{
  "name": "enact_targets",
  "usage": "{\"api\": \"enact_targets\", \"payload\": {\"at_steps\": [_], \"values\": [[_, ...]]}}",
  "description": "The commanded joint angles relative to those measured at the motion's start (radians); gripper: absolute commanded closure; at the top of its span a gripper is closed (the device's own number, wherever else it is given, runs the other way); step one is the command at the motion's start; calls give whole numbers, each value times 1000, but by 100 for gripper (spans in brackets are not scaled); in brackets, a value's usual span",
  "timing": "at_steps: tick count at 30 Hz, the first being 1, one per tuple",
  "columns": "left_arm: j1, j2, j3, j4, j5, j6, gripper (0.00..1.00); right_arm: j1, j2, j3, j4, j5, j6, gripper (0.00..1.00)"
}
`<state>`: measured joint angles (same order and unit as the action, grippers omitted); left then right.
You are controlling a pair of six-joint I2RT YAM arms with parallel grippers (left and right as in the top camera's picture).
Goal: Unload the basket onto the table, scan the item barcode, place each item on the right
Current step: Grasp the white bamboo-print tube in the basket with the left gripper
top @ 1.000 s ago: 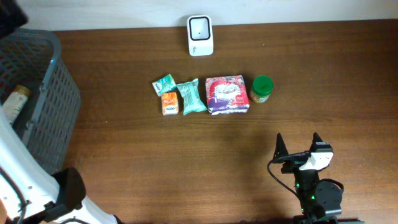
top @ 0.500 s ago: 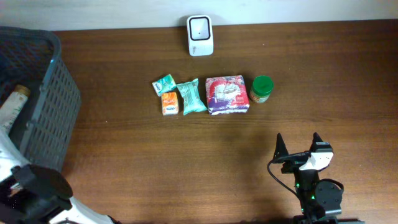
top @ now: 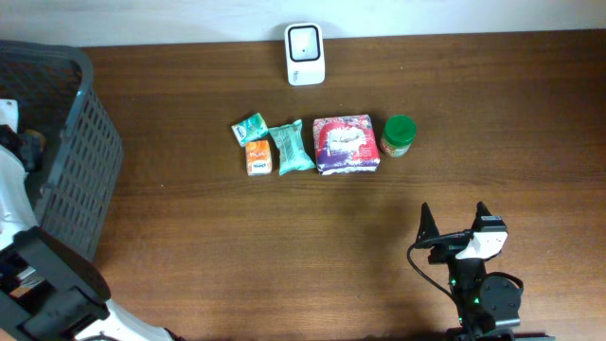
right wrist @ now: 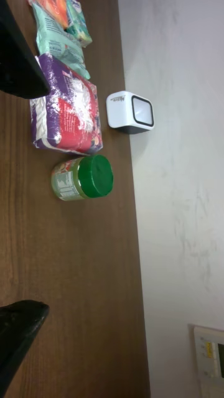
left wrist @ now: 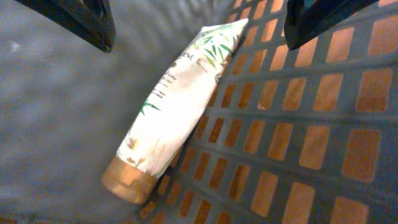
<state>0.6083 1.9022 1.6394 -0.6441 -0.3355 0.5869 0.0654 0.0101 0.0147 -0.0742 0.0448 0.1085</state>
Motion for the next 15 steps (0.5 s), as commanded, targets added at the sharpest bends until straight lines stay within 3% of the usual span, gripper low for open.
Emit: {"api": "enact_targets", "payload": {"at_steps": [1,3,8,15], "values": [[4,4,-53,97,-28,59,20,5,-6,-9,-3,12,3,1],[5,44,-54,106,-43,127,23,5,-6,-9,-3,12,3,1],[14,114,-54,145,-58,143,22,5,-6,-9,-3,12,3,1],[19,169,-54,164,-14,323,22,5,-6,-9,-3,12,3,1]]}}
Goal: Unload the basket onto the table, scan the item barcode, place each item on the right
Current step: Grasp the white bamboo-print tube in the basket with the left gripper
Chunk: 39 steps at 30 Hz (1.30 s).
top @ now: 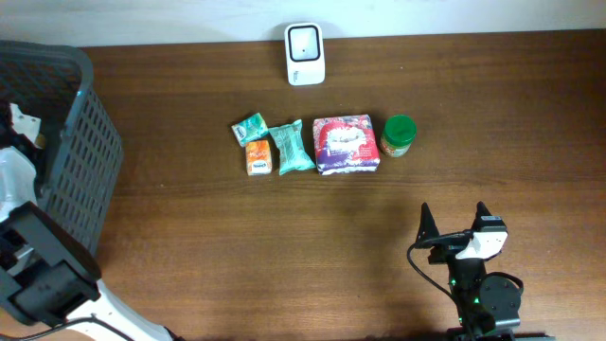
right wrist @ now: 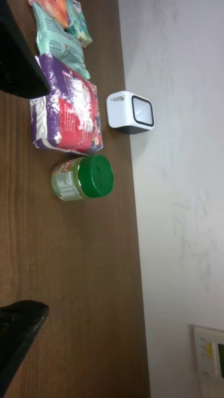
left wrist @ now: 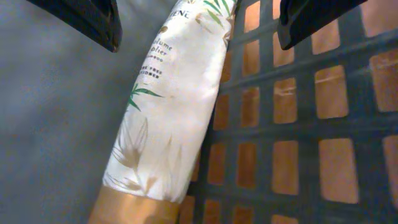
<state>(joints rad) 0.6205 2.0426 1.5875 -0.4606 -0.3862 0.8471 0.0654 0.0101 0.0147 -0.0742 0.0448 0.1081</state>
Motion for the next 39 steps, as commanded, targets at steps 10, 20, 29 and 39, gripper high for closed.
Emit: {"api": "enact_targets", "payload": {"at_steps": [10,20,29,39], "values": [[93,143,-2,-7,121,42,39,5,-6,-9,-3,12,4,1],[134,153,-3,39,163,-17,35,5,-6,-9,-3,12,4,1],[83,-47,-3,3,352,-320,100,5,-6,-9,-3,12,4,1],[74,-665,-3,40,1043,-1280,100,5,-6,-9,-3,12,4,1]]}}
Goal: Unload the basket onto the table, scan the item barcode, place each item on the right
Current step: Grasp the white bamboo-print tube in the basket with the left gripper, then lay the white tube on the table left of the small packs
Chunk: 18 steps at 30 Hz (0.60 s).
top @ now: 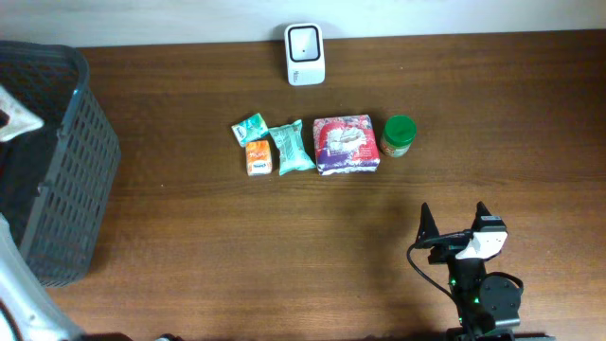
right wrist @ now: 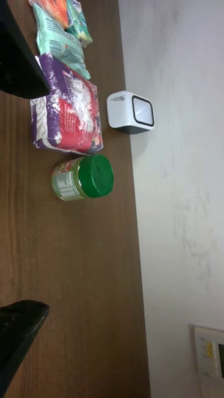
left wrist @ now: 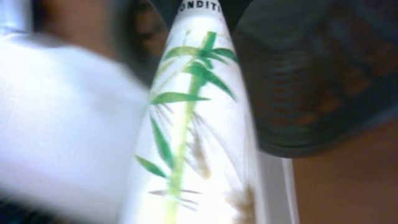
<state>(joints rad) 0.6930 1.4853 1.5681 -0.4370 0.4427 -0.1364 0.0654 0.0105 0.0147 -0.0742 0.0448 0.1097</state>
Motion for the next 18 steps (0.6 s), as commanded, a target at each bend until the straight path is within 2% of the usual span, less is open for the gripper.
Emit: {"api": "enact_targets", "payload": {"at_steps": [1,4,7,9,12,15,18], "values": [[2,-129,17,17,264,-337,100,5,-7,-9,-3,12,2,1],[-51,-183,17,17,411,-349,100,5,-7,-9,-3,12,2,1],[-201,-190,17,17,409,-344,100,5,-7,-9,-3,12,2,1],[-324,-190,17,17,381,-280,100,5,-7,-9,-3,12,2,1],[-515,-190,17,-31,212,-146,100,5,-7,-9,-3,12,2,1],[-715,-187,16,-151,-73,16,100,5,-7,-9,-3,12,2,1],[-898,-139,17,-238,-306,38,100,5,-7,-9,-3,12,2,1]]}}
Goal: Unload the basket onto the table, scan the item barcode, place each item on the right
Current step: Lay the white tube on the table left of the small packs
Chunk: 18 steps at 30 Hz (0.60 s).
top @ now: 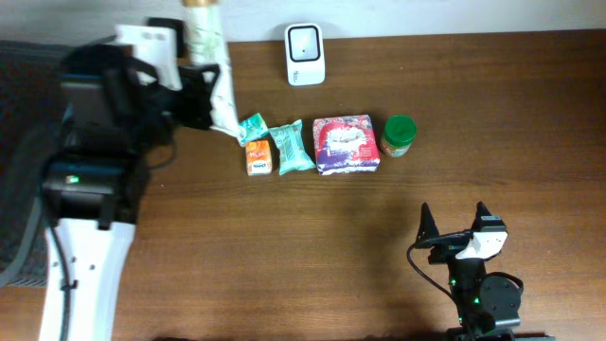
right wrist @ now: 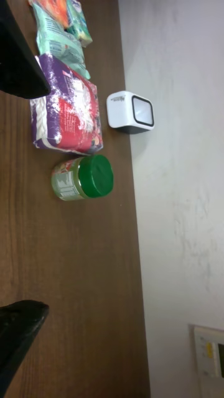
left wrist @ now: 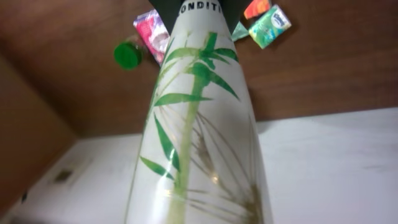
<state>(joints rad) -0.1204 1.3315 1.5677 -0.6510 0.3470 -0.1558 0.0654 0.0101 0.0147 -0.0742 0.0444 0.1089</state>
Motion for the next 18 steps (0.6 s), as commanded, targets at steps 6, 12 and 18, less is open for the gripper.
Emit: {"api": "enact_targets", "payload": {"at_steps": [6,12,18], "values": [[-106,262,17,-204,-271,49,100,5,-6,-9,-3,13,3,1],[-99,583,17,-203,-531,-68,100,5,-6,-9,-3,13,3,1],[-93,721,17,-167,-528,-105,77,5,-6,-9,-3,13,3,2]]}}
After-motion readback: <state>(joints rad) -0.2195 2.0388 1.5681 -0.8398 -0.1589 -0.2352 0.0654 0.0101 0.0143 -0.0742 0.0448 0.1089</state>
